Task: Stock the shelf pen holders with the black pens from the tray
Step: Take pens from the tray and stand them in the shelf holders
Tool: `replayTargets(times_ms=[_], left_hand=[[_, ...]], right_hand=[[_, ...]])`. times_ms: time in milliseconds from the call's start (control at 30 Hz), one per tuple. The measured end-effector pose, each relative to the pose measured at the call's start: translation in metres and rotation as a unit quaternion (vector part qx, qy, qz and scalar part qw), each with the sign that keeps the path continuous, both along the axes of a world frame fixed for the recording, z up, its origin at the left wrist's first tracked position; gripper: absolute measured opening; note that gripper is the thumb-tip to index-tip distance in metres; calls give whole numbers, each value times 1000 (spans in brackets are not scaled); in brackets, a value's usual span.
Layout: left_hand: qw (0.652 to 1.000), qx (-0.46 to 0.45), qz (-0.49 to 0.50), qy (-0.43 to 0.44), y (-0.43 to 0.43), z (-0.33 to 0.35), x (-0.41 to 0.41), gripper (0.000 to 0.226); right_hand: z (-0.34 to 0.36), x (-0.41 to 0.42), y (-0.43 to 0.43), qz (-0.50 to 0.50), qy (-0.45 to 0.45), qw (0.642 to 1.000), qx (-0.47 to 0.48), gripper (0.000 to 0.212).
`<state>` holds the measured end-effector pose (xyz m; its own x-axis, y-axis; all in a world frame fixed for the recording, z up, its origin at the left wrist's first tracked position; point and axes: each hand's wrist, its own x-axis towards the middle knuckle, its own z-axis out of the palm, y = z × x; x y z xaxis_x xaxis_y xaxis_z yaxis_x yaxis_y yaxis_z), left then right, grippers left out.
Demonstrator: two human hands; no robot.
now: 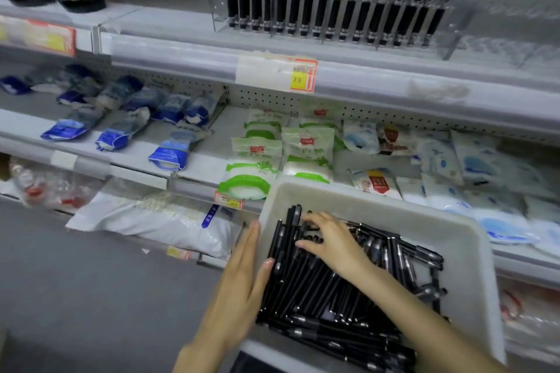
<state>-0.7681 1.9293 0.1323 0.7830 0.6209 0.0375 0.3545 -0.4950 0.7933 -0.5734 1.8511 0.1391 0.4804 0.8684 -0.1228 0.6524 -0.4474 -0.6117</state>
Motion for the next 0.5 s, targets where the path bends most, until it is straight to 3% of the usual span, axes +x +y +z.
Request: replayTargets(times_ms=[167, 367, 500], left_hand=[[1000, -16, 6, 3, 0, -1, 0, 59], [1000, -23, 6, 0, -1, -2, 0, 68], [1000, -25, 9, 1, -2, -2, -1, 69]], right_hand=[[-14, -11, -8, -18, 15, 999, 36, 50], [-22, -28, -21, -19, -9, 998, 51, 44], [-20, -32, -24, -64, 49, 990, 119, 35]])
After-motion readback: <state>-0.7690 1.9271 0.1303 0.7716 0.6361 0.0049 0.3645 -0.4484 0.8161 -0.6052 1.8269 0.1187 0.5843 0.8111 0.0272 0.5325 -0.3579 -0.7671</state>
